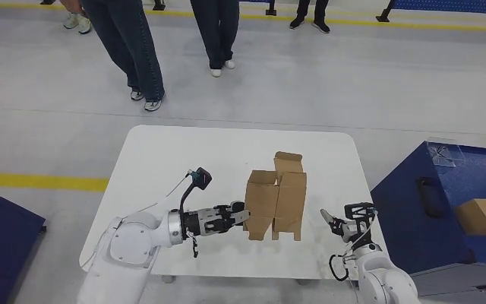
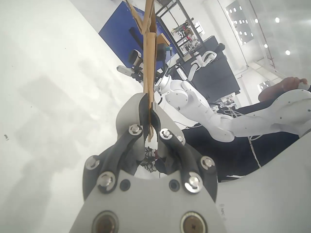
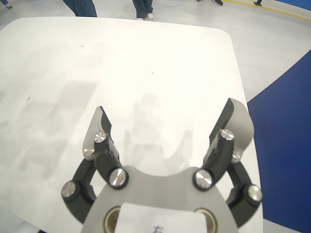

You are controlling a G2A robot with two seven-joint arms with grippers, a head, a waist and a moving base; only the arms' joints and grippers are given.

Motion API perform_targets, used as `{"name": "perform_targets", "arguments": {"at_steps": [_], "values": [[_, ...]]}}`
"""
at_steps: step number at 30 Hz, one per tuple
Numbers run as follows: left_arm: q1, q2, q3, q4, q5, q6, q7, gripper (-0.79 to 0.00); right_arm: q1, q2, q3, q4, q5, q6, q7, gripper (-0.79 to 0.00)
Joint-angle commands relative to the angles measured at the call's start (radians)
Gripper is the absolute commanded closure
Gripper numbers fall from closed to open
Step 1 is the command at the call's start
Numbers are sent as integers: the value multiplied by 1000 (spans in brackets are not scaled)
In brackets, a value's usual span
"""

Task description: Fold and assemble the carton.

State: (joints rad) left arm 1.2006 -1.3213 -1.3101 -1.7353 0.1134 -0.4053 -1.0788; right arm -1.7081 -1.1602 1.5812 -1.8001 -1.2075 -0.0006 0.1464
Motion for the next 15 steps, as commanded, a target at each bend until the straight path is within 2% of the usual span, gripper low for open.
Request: {"name": "perform_targets", "arguments": {"at_steps": [1,3,4,7,9,11,12,13,15], "values": [[0,0,0,0,0,0,0,0,0,0,0,0,0,0,0,-785],[0,0,0,0,0,0,0,0,-1,0,-1,0,10,-5,6,-785],[0,0,0,0,0,0,0,0,-5,-1,-2,-17,68,-41,50,-785],[7,0,1,6,-12,4,12,0,-4,6,71,-99,339,-151,287,-785],[8,5,-10,28,-29,-6,19,0,22,14,148,-131,605,-185,509,-785],[3,9,-21,56,-70,-15,12,0,80,24,219,-114,921,-133,772,-785],[-2,11,-25,69,-97,-21,4,0,128,31,253,-84,1087,-70,929,-785],[-5,12,-28,81,-127,-25,-5,0,183,40,278,-49,1199,-10,1081,-785],[-14,16,-30,105,-171,-25,-28,0,289,54,296,40,1323,69,1243,-785]]}}
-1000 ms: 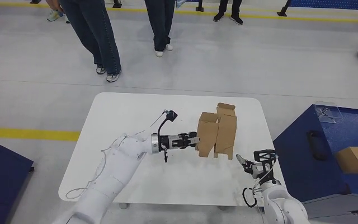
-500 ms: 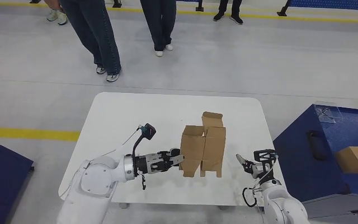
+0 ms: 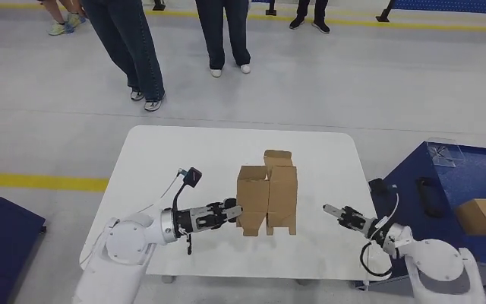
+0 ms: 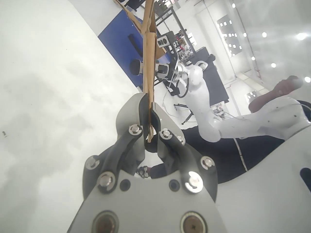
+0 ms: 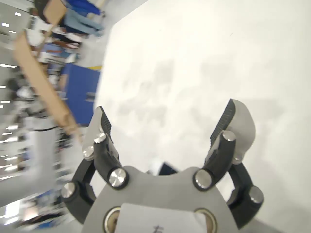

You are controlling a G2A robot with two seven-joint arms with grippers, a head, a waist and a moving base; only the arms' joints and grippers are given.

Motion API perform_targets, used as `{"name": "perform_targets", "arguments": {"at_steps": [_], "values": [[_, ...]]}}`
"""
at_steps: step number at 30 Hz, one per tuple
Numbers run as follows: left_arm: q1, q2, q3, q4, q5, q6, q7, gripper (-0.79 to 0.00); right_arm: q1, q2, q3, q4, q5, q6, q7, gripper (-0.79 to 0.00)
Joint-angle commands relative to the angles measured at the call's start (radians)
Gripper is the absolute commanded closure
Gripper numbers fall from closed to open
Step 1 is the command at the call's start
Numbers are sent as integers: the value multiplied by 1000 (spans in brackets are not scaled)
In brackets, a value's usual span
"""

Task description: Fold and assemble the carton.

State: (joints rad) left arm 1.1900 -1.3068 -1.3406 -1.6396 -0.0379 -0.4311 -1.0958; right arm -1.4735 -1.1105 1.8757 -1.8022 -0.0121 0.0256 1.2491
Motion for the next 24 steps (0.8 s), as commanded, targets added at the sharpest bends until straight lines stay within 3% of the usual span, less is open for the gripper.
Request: {"name": "perform_targets", "arguments": {"at_steps": [1,5,9,11,13,15,16,24], "values": [[-9,2,3,23,-42,4,-22,0,95,9,-14,76,153,62,188,-785],[-36,5,20,77,-121,16,-40,0,207,11,-127,172,240,87,273,-785],[-54,5,45,114,-164,28,-40,0,241,3,-225,176,267,47,214,-785],[-59,5,58,124,-182,28,-41,0,236,-1,-257,161,283,19,169,-668],[-62,5,72,134,-203,37,-42,0,230,-2,-278,146,290,10,130,-391],[-67,5,83,142,-213,44,-41,0,229,-4,-293,139,311,27,96,-185],[-68,6,89,145,-215,46,-41,0,229,-4,-294,137,318,30,73,-15],[-69,11,111,147,-241,50,-32,0,218,3,-308,114,336,32,33,0]]}}
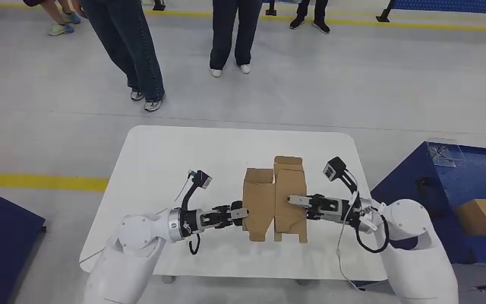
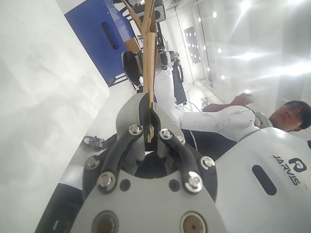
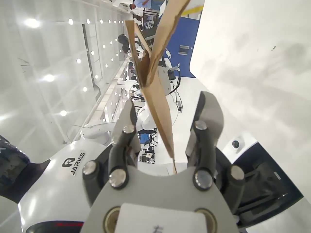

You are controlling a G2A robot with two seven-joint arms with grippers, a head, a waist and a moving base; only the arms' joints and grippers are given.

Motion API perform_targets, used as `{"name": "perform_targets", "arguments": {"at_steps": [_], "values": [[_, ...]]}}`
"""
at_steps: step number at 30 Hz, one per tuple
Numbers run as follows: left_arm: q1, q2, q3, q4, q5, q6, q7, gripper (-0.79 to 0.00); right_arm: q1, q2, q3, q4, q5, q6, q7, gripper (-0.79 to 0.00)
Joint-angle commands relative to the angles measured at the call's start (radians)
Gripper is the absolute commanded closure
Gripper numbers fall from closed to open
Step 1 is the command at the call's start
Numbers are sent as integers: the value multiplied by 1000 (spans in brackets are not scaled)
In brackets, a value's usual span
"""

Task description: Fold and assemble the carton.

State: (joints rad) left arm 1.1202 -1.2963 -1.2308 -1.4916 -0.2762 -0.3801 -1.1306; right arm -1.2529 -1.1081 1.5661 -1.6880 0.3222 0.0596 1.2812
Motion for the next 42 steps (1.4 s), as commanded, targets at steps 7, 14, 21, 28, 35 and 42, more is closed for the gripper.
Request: {"name": "perform_targets", "arguments": {"at_steps": [7,14,21,28,35,42], "values": [[16,13,-39,-3,-47,-14,13,-785,-21,14,35,-4,29,-16,22,0],[75,47,-184,-19,-61,-17,-7,-785,-29,22,54,-12,-3,-6,18,0],[123,68,-259,-22,-77,-33,-25,-785,-29,22,54,-12,-3,-6,18,0],[127,70,-260,-23,-71,-35,-20,-785,-94,29,173,41,151,-256,65,0],[127,70,-260,-23,-71,-35,-20,-785,-166,16,170,-145,276,-555,-21,0],[127,70,-260,-23,-71,-35,-20,-785,-211,10,97,-306,186,-639,-88,0]]}}
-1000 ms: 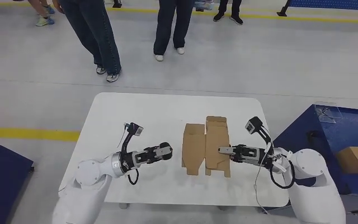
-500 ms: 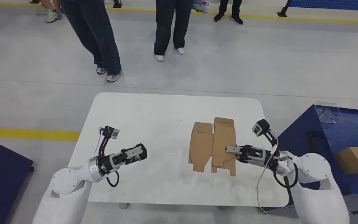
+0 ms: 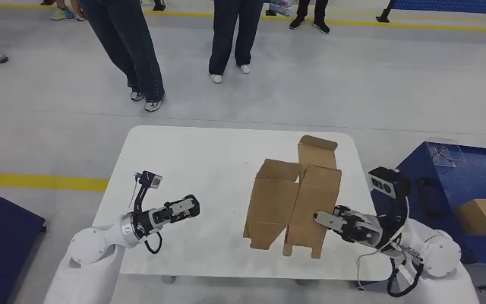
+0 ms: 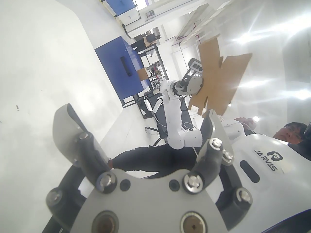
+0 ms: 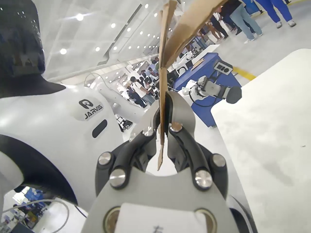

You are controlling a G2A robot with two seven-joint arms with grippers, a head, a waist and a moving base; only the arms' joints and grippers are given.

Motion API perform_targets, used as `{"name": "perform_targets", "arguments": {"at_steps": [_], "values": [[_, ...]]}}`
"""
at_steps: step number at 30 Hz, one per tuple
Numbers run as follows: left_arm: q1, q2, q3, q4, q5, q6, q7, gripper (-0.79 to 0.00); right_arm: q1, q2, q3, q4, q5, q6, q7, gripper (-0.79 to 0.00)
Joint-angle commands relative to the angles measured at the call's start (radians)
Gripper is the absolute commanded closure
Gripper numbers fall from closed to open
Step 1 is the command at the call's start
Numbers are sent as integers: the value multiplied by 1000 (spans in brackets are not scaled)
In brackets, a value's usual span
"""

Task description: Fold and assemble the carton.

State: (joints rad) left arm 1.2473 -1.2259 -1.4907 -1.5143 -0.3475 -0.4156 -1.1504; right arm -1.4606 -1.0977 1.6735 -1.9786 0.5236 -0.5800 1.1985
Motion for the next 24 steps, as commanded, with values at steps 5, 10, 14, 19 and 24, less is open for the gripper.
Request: {"name": "perform_targets", "arguments": {"at_steps": [5,10,14,19,24], "values": [[0,0,0,0,0,0,0,-785,-12,-1,-54,-66,-98,-5,-58,0],[0,0,0,0,0,0,0,-785,3,1,-98,-39,-41,85,-70,0],[0,0,0,0,0,0,0,-785,56,7,-158,24,233,403,38,0],[0,0,0,0,0,0,0,-785,131,8,-269,122,587,888,197,0],[0,0,0,0,0,0,0,-785,145,9,-420,135,912,1117,85,0]]}}
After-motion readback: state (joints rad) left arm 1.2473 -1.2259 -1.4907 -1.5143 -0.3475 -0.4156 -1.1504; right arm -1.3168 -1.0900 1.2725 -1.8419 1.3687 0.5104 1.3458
